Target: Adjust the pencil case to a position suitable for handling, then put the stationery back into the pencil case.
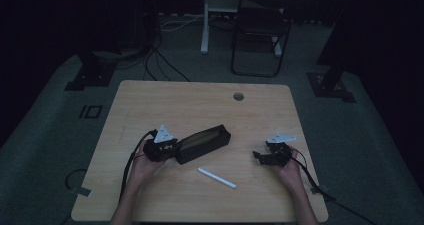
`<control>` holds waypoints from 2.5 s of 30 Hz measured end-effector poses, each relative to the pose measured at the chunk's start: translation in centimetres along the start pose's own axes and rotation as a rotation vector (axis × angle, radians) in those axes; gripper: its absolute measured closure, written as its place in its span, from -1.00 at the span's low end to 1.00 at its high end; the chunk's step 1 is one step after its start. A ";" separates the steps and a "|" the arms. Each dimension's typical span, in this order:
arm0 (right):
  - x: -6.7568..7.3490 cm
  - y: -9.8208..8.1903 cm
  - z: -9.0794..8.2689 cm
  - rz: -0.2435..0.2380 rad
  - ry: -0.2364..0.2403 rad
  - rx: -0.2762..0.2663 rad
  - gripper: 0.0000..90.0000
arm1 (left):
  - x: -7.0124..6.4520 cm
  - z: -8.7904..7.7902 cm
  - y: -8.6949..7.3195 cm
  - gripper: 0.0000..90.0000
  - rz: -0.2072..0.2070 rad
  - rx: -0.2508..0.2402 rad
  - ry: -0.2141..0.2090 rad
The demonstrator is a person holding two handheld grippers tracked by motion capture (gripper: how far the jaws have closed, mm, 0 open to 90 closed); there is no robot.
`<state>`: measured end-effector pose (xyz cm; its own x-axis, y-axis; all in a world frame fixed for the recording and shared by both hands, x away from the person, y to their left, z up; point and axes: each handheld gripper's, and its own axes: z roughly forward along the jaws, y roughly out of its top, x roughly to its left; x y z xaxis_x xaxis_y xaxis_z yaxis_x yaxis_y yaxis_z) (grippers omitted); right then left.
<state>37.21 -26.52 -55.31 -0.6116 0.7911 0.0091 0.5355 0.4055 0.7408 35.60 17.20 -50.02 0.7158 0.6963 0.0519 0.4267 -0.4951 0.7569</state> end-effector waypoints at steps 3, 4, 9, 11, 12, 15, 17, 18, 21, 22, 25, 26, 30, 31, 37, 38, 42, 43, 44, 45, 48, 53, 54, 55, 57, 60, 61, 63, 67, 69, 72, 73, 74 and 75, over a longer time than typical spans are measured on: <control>0.0 0.0 0.0 0.000 0.000 0.000 -0.49 | 0.2 -0.3 0.0 0.22 -0.023 -0.010 0.027; 0.0 0.0 0.0 0.000 0.000 0.000 -0.49 | 0.4 -0.5 0.0 0.16 -0.031 -0.012 0.051; 0.0 0.0 0.0 0.000 0.000 0.000 -0.49 | 0.7 -0.9 -0.1 0.12 -0.051 -0.024 0.071; 0.0 0.0 0.0 0.000 0.000 0.000 -0.49 | 0.7 -1.0 -0.1 0.10 -0.054 -0.034 0.069; 0.0 0.0 0.0 0.000 0.000 0.000 -0.49 | 0.7 -1.1 -0.1 0.09 -0.054 -0.040 0.065; 0.0 0.0 0.0 -0.001 0.000 0.000 -0.49 | 0.4 -1.3 0.0 0.07 -0.050 -0.054 0.058; 0.0 0.0 0.0 0.000 0.000 0.000 -0.49 | 0.2 -1.6 0.3 0.07 -0.048 -0.066 0.056; 0.0 0.0 0.0 0.000 0.000 0.000 -0.49 | 0.0 -1.8 0.4 0.06 -0.044 -0.073 0.054; 0.0 0.0 0.0 0.000 0.000 0.000 -0.49 | -0.4 -2.3 1.0 0.06 -0.033 -0.087 0.041; 0.0 0.0 0.0 0.000 0.000 0.000 -0.49 | -0.6 -2.4 1.2 0.05 -0.032 -0.091 0.038; 0.0 0.0 0.0 0.000 0.000 0.000 -0.49 | -1.1 -2.7 1.6 0.03 -0.017 -0.096 0.024; 0.0 0.0 0.0 0.000 0.000 0.000 -0.49 | -1.3 -2.7 1.7 0.03 -0.015 -0.099 0.019; 0.0 0.0 0.0 0.000 0.000 0.000 -0.49 | -2.0 -2.8 2.1 0.02 0.008 -0.102 -0.007; 0.0 0.0 0.0 0.000 0.000 0.000 -0.49 | -2.1 -2.8 2.1 0.02 0.013 -0.103 -0.014; 0.0 0.0 0.0 0.000 0.000 0.000 -0.49 | -3.3 -2.7 2.7 -0.01 0.043 -0.104 -0.043; 0.0 0.0 0.0 0.000 0.001 0.000 -0.49 | -3.4 -2.7 2.7 -0.02 0.045 -0.106 -0.047; 0.0 0.0 0.0 0.000 0.001 0.000 -0.49 | -4.3 -2.6 3.1 -0.02 0.081 -0.114 -0.063; 0.0 0.0 0.0 0.000 0.001 0.000 -0.49 | -4.6 -2.6 3.2 -0.02 0.094 -0.115 -0.070; 0.0 0.0 0.0 0.000 0.000 0.000 -0.49 | -4.9 -2.5 3.3 -0.02 0.103 -0.115 -0.076; 0.0 0.0 0.0 0.000 0.001 0.000 -0.49 | -5.2 -2.4 3.4 -0.04 0.113 -0.112 -0.082; 0.0 0.0 0.0 0.000 0.001 0.000 -0.49 | -5.9 -2.2 3.6 -0.07 0.126 -0.111 -0.106; 0.0 0.0 0.0 0.000 0.001 0.000 -0.49 | -6.9 -1.7 3.8 -0.09 0.134 -0.110 -0.151; 0.0 0.0 0.0 0.000 0.000 0.000 -0.49 | -7.1 -1.5 3.8 -0.09 0.139 -0.108 -0.155; 0.0 0.0 0.0 0.000 0.001 0.000 -0.49 | -7.4 -1.3 3.9 -0.09 0.145 -0.104 -0.164; 0.0 0.0 0.0 0.000 0.001 0.000 -0.49 | -7.8 -0.9 3.9 -0.12 0.159 -0.096 -0.186; 0.0 0.0 0.0 0.000 0.001 0.000 -0.49 | -8.6 -0.3 3.9 -0.13 0.172 -0.088 -0.215; 0.0 0.0 0.0 0.000 0.001 0.000 -0.49 | -8.8 -0.1 3.8 -0.13 0.173 -0.087 -0.225; 0.0 0.0 0.0 0.000 0.000 0.000 -0.49 | -9.2 0.2 3.8 -0.13 0.176 -0.081 -0.235; 0.0 0.0 0.0 0.000 0.001 0.000 -0.49 | -9.7 0.8 3.6 -0.15 0.191 -0.059 -0.240; 0.0 0.0 0.0 0.000 0.001 0.000 -0.49 | -10.1 1.6 3.3 -0.15 0.195 -0.048 -0.259; 0.0 0.0 0.0 0.000 0.001 0.000 -0.49 | -10.5 2.4 3.0 -0.15 0.199 -0.026 -0.274; 0.0 0.0 0.0 0.000 0.001 0.000 -0.49 | -10.5 2.4 3.0 -0.15 0.199 -0.026 -0.274; 0.0 0.0 0.0 0.000 0.001 0.000 -0.49 | -10.6 2.9 2.9 -0.15 0.205 -0.016 -0.293; 0.0 0.0 0.0 0.000 0.001 0.000 -0.49 | -10.7 3.1 2.8 -0.15 0.206 -0.012 -0.298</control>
<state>37.21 -26.53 -55.31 -0.6119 0.7909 0.0097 0.5355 0.4052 0.7410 30.82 6.71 -50.50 0.9164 0.4002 0.0132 0.2520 -0.6019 0.7578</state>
